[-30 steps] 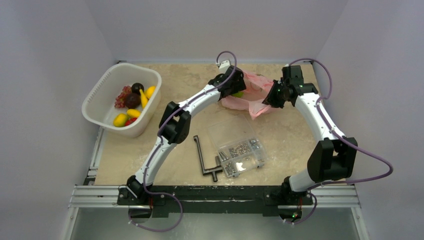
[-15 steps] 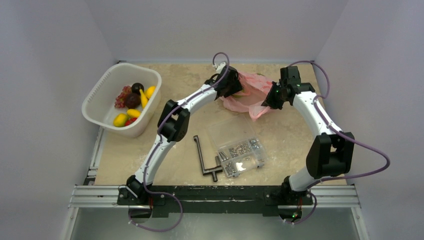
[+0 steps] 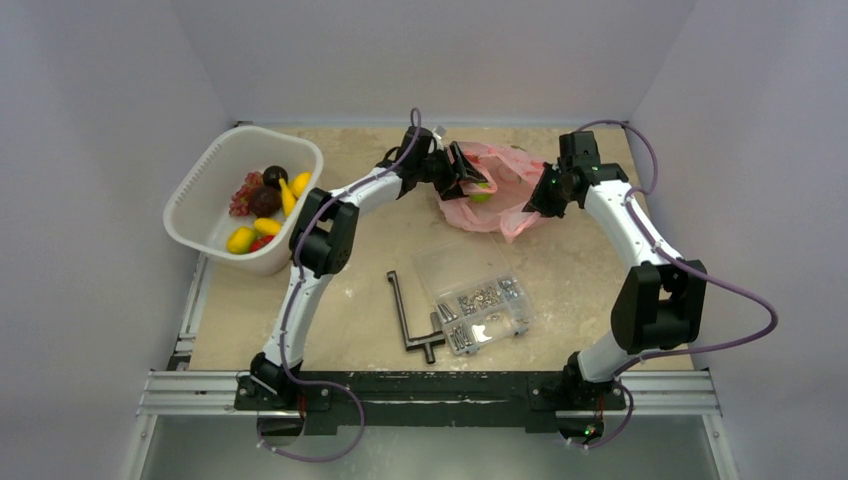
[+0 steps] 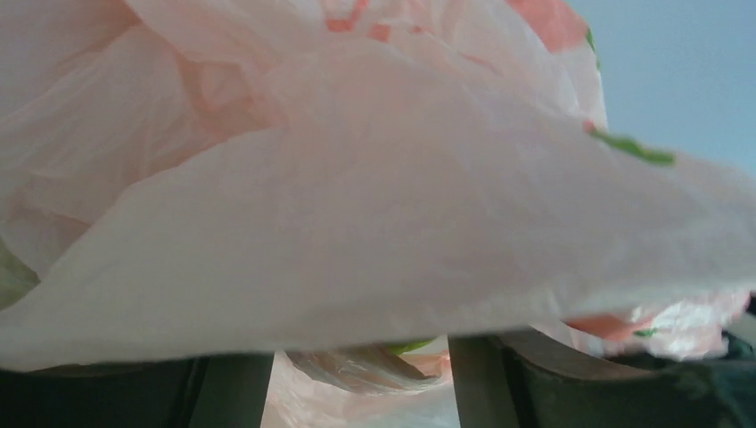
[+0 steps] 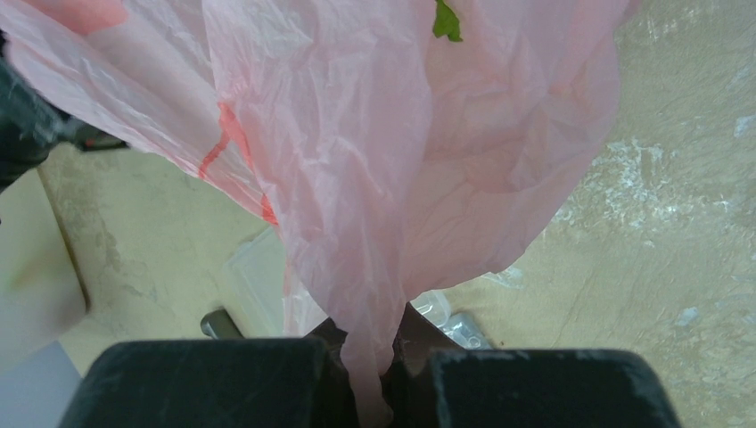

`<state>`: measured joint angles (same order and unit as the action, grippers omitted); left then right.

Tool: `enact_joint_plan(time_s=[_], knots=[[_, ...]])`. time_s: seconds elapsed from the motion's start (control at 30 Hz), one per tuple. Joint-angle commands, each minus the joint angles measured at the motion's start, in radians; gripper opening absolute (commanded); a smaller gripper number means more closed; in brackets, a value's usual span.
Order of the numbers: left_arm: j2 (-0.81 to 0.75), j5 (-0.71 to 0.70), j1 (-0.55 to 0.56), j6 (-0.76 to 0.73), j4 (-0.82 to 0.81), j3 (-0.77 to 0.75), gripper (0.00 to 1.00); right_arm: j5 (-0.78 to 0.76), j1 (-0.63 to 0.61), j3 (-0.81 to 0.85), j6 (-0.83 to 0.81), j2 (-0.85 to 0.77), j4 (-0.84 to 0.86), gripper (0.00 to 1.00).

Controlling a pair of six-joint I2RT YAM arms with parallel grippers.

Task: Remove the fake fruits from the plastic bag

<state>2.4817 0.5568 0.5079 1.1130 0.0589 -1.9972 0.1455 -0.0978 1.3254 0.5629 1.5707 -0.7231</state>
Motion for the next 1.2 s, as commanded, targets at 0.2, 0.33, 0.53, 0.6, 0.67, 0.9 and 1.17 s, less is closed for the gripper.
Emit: enact_joint_plan(time_s=[0.2,0.33,0.53,0.6,0.67,0.9,1.17], knots=[[-0.204,0.119,-0.005,-0.258,0.204,0.012,0.98,-0.028,0.002,0.018,-0.039,0.004,0.001,0.00],[-0.229,0.054,-0.002,-0.369,0.351,-0.030,1.00,-0.038,0.002,0.003,-0.049,-0.006,-0.002,0.00],[-0.396,-0.081,0.047,-0.500,0.303,0.136,0.83,-0.037,0.002,0.007,-0.059,-0.003,-0.007,0.00],[-0.488,-0.107,0.070,-0.512,0.198,0.232,0.76,-0.040,0.002,0.008,-0.059,-0.002,-0.009,0.00],[-0.537,-0.136,0.097,-0.520,0.123,0.287,0.66,-0.044,0.002,0.004,-0.060,-0.004,-0.004,0.00],[-0.475,-0.127,0.195,-0.451,0.021,0.219,0.46,-0.034,0.010,-0.075,-0.092,-0.052,0.034,0.00],[-0.303,-0.188,0.248,-0.404,0.076,0.061,0.28,0.043,0.014,-0.056,-0.151,-0.051,0.021,0.00]])
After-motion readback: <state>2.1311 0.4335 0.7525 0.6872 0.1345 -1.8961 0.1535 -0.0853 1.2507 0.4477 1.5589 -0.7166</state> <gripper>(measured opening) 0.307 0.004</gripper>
